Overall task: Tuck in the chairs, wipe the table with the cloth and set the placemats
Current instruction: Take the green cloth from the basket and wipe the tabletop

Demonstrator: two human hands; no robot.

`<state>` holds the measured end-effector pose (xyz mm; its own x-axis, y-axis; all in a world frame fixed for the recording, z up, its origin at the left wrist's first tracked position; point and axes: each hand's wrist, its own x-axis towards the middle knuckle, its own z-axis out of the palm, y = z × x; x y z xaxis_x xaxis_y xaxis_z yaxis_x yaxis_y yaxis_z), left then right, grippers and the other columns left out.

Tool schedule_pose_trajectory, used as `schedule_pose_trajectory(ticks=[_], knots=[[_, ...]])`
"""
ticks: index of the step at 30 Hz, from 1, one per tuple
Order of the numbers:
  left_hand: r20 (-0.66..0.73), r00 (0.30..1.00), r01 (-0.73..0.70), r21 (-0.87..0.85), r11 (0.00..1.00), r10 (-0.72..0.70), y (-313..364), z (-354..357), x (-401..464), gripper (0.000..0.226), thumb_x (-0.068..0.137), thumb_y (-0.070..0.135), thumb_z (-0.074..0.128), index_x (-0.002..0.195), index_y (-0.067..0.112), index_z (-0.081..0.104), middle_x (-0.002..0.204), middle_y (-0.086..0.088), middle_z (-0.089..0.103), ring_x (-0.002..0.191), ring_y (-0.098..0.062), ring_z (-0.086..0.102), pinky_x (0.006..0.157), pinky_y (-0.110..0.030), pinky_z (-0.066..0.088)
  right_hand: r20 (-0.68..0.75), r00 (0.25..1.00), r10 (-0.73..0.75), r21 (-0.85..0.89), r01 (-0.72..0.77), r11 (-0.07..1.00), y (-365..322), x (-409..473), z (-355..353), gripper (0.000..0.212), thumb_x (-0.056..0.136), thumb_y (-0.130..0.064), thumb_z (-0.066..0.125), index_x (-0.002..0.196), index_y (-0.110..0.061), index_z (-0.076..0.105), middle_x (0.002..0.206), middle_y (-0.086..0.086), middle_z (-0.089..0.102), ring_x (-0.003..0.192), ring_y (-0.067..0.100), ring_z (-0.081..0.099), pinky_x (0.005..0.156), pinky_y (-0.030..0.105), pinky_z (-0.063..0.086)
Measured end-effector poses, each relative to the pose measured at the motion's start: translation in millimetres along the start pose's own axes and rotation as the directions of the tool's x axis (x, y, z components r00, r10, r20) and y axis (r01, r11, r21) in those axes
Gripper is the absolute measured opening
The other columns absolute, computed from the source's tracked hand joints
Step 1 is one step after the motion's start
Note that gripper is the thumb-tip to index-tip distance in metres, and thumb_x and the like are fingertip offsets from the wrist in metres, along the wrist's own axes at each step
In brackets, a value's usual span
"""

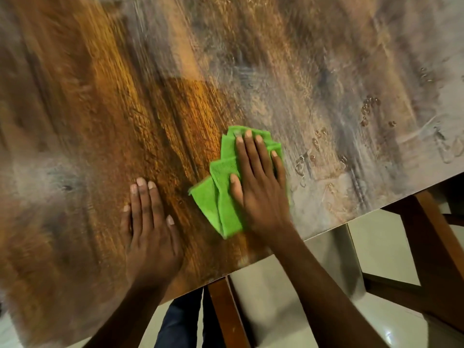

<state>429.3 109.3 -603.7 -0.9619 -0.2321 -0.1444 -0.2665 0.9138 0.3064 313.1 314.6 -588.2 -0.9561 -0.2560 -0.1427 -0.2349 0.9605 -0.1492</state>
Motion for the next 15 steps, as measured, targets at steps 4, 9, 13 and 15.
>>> schedule_pose_trajectory(ticks=[4,9,13,15], knots=[[-0.004,1.0,0.009,0.01,1.0,-0.009,0,1,0,0.069,0.108,0.029,0.026,0.172,0.009,0.006,0.181,-0.007,0.002,0.167,-0.021,0.0,0.134,-0.049,0.012,-0.078,0.995,-0.056,-0.003,0.056,0.998,-4,86,-5,0.068,0.111,-0.047,0.03,0.17,-0.019,0.014,0.179,0.002,0.009,0.165,0.018,0.006,0.131,0.046,0.014],[-0.022,1.0,-0.001,0.003,1.0,0.001,3,0,0,0.069,0.108,0.027,0.028,0.172,0.008,0.008,0.18,-0.008,0.004,0.167,-0.021,0.0,0.135,-0.04,0.001,-0.086,0.994,-0.068,0.017,0.07,0.997,7,60,-1,0.065,0.114,-0.048,0.025,0.17,-0.018,0.012,0.179,0.003,0.006,0.166,0.019,0.003,0.132,0.047,0.012],[-0.019,1.0,0.01,-0.021,1.0,-0.01,3,0,-1,0.069,0.109,0.028,0.026,0.172,0.011,0.005,0.181,-0.007,0.001,0.167,-0.019,-0.003,0.135,-0.041,0.0,-0.02,1.0,-0.015,0.032,0.016,0.999,23,-19,2,0.066,0.114,-0.047,0.028,0.171,-0.02,0.008,0.179,0.002,0.0,0.165,0.018,-0.003,0.133,0.048,0.009],[-0.014,1.0,0.008,-0.026,1.0,-0.009,3,2,-2,0.069,0.109,0.029,0.026,0.172,0.012,0.003,0.181,-0.006,0.0,0.167,-0.018,-0.004,0.135,-0.041,-0.001,0.012,1.0,-0.009,0.028,0.009,1.0,31,-55,5,0.067,0.114,-0.047,0.031,0.171,-0.021,0.006,0.179,0.001,-0.001,0.165,0.018,-0.004,0.134,0.047,0.009]])
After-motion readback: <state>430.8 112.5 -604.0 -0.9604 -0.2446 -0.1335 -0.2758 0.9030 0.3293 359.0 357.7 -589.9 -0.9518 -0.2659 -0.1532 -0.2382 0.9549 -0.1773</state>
